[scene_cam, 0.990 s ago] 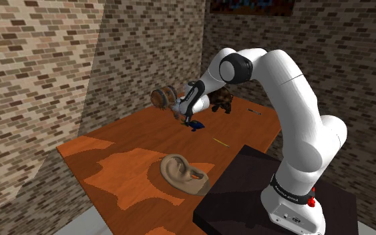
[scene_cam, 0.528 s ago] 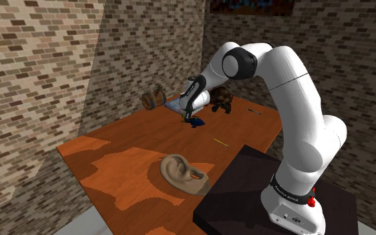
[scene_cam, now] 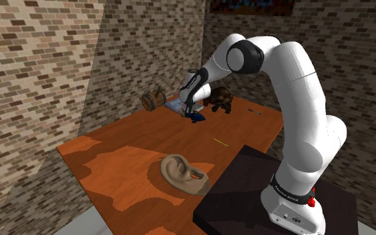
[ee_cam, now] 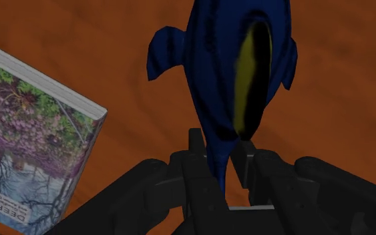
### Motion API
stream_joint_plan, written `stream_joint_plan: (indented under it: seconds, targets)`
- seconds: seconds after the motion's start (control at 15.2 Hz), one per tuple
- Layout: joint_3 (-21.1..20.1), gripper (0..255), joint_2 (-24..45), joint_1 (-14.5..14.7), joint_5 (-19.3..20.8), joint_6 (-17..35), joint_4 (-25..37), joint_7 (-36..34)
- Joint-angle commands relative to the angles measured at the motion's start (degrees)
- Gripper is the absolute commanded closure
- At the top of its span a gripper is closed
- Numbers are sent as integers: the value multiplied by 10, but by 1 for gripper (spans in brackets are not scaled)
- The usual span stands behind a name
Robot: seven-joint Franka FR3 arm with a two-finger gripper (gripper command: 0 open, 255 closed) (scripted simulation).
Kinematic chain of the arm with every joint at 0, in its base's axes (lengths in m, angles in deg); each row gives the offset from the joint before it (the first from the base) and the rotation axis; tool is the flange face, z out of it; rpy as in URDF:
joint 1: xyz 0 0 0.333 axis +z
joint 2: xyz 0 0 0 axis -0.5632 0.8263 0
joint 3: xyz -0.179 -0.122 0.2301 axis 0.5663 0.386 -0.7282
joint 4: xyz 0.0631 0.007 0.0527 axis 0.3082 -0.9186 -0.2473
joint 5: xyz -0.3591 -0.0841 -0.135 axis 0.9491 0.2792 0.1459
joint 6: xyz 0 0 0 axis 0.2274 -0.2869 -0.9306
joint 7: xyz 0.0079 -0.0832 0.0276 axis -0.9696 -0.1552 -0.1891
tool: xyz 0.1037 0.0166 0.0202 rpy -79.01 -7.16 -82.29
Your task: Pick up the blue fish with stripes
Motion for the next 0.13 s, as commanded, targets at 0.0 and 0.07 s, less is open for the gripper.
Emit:
stream_joint_plan:
  seconds: [0.0,0.07]
  targets:
    - [1,255,-7,2,1,-4,-4,-1]
    - [1,255,-7,2,1,-4,-4,-1]
